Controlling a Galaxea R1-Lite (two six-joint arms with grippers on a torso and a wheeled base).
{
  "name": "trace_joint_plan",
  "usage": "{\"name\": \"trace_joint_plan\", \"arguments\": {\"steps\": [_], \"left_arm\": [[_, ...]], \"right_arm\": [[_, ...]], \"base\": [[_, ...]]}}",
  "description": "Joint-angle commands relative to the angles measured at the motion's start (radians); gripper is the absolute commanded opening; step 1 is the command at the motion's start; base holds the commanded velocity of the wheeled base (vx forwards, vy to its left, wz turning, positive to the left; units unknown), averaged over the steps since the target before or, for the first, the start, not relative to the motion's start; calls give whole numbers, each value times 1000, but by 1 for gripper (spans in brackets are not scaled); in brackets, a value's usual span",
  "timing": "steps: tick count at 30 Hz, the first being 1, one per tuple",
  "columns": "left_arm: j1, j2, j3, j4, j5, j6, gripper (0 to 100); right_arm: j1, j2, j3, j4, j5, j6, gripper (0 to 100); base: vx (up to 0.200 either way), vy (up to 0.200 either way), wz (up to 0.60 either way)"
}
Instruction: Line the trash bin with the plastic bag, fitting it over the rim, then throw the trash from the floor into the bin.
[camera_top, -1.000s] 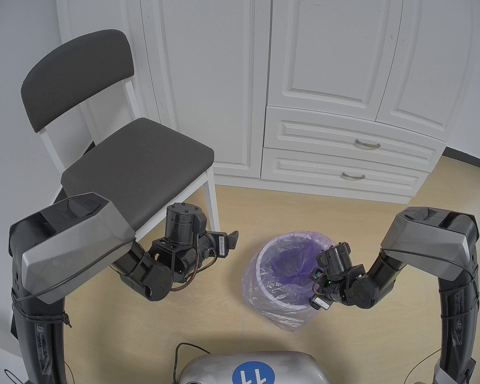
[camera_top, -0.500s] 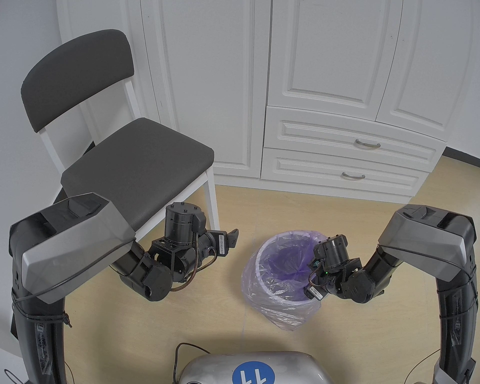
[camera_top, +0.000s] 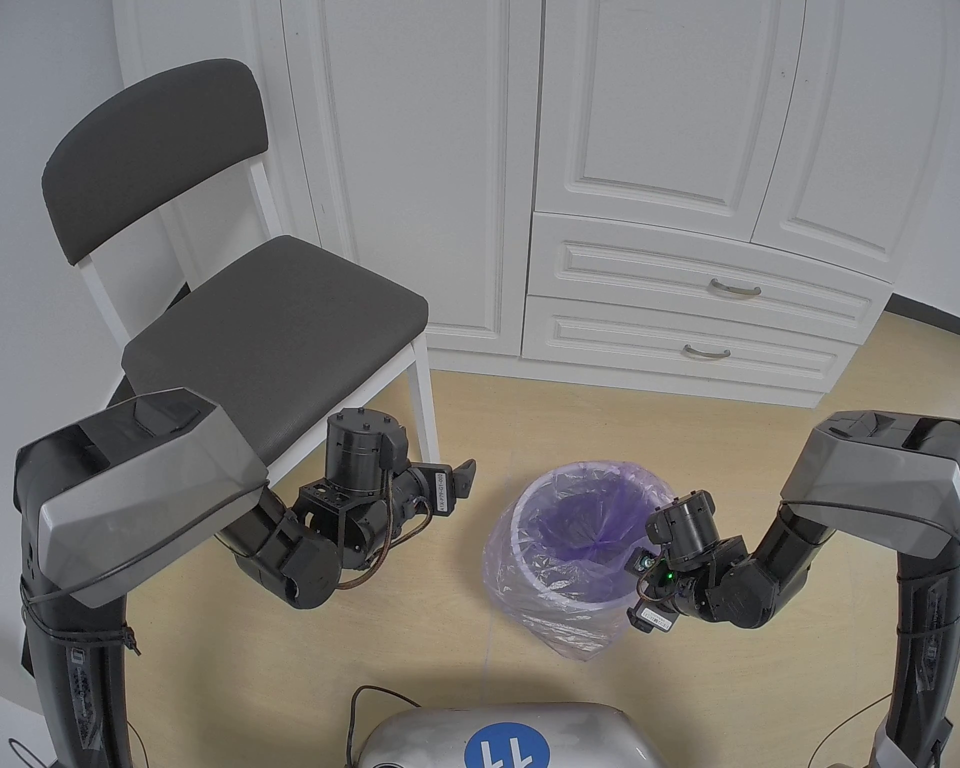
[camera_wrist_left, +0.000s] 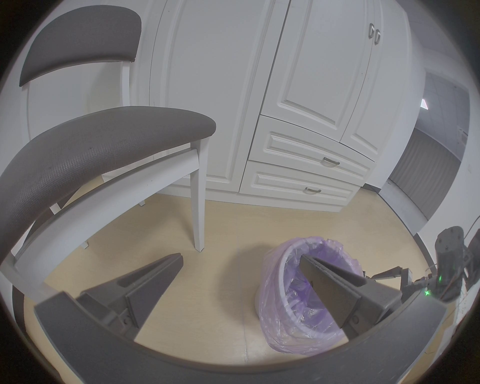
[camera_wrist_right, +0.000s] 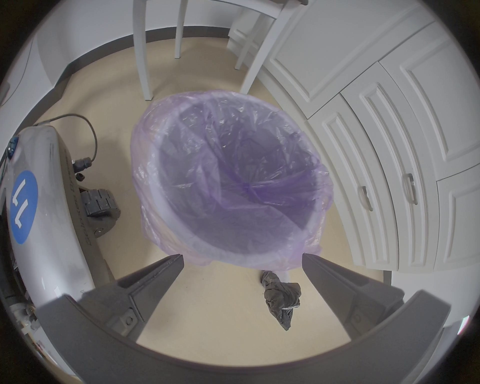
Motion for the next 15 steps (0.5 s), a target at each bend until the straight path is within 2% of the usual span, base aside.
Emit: {"name": "trace_joint_plan", "arguments": {"steps": [1,6,9,11,13,15], "left_arm": [[0,2,14,-15,0,-1,100],[0,6,16,-19,0,-1,100],[0,7,19,-21,0,-2,100],[0,7,19,-21,0,-2,100],[3,7,19,-25,0,-2,100],[3,7,23,-38,0,-2,100]], "right_arm": [[16,42,8,-9,-1,-1,100],[20,86,-18,-22,-1,0,100],[23,144,-52,-104,-13,8,100],[23,144,-52,-104,-13,8,100],[17,220,-110,-236,-39,17,100],[11,247,-138,-274,-67,16,100]], "base": [[0,0,0],[0,0,0],[0,0,0],[0,0,0],[0,0,0],[0,0,0]]}}
